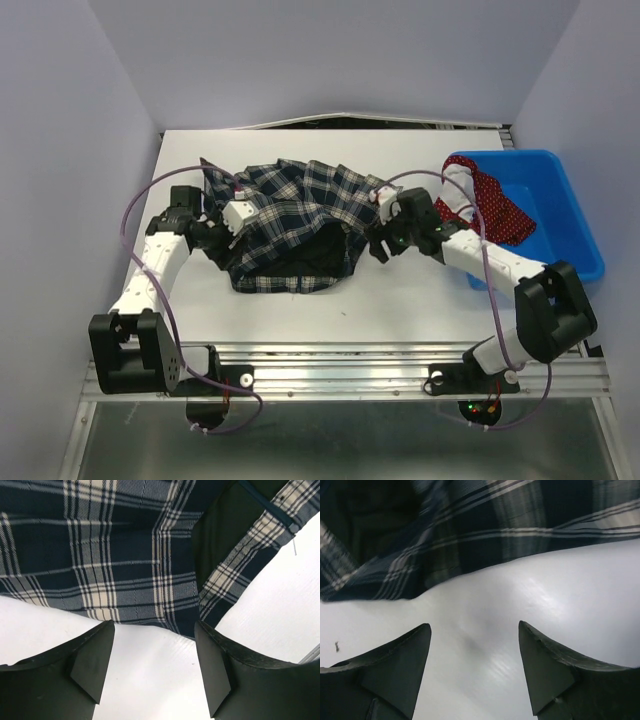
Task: Fold and stack the skirts
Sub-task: Flatten the skirt out
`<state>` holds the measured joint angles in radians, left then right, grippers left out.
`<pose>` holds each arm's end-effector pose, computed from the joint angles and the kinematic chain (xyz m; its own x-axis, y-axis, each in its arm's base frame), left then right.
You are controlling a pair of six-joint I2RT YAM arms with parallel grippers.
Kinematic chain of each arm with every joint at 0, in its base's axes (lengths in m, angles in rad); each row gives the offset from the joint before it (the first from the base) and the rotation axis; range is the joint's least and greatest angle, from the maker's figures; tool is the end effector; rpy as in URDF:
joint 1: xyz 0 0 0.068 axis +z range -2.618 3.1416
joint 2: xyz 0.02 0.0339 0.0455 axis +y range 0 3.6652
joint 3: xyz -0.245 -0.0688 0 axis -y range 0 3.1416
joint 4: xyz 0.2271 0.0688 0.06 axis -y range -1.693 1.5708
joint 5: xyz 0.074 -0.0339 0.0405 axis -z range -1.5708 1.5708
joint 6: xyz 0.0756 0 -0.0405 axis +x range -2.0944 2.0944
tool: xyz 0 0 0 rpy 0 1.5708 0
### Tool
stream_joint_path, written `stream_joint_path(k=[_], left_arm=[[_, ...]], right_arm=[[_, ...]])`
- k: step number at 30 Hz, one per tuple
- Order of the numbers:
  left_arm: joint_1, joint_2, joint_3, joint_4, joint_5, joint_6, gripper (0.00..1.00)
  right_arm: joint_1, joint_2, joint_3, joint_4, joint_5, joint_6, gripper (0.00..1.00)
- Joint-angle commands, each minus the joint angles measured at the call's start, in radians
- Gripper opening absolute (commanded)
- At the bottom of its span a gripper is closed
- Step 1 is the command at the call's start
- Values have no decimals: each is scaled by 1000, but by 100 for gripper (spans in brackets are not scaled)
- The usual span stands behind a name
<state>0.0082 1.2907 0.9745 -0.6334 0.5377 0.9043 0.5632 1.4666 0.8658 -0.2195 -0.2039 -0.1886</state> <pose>0.2679 -0.0365 0.2224 -0.2740 0.6729 -0.6872 0.8191 0.5377 0.2000 0.2596 0.1820 0.1700 -0.4875 -0.5250 -0.6977 -0.7442 0.6677 0.0176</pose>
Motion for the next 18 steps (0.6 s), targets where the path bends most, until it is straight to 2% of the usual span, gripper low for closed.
stream_joint_path(k=[1, 4, 5, 10, 18], left_arm=[[-4, -57, -94, -2, -73, 18, 77], [-4, -79, -154, 27, -128, 13, 77], [-35, -80, -167, 44, -166, -1, 77], [-57, -85, -227, 113, -229, -71, 80], [-134, -103, -289, 225, -266, -145, 83]], right_arm=[[-100, -11, 173, 20, -72, 69, 75], [-100, 24, 237, 2, -161, 32, 74], [-100, 53, 252, -12, -175, 35, 74], [-89, 139, 355, -87, -258, 67, 75], [-6, 170, 295, -29, -114, 80, 76]])
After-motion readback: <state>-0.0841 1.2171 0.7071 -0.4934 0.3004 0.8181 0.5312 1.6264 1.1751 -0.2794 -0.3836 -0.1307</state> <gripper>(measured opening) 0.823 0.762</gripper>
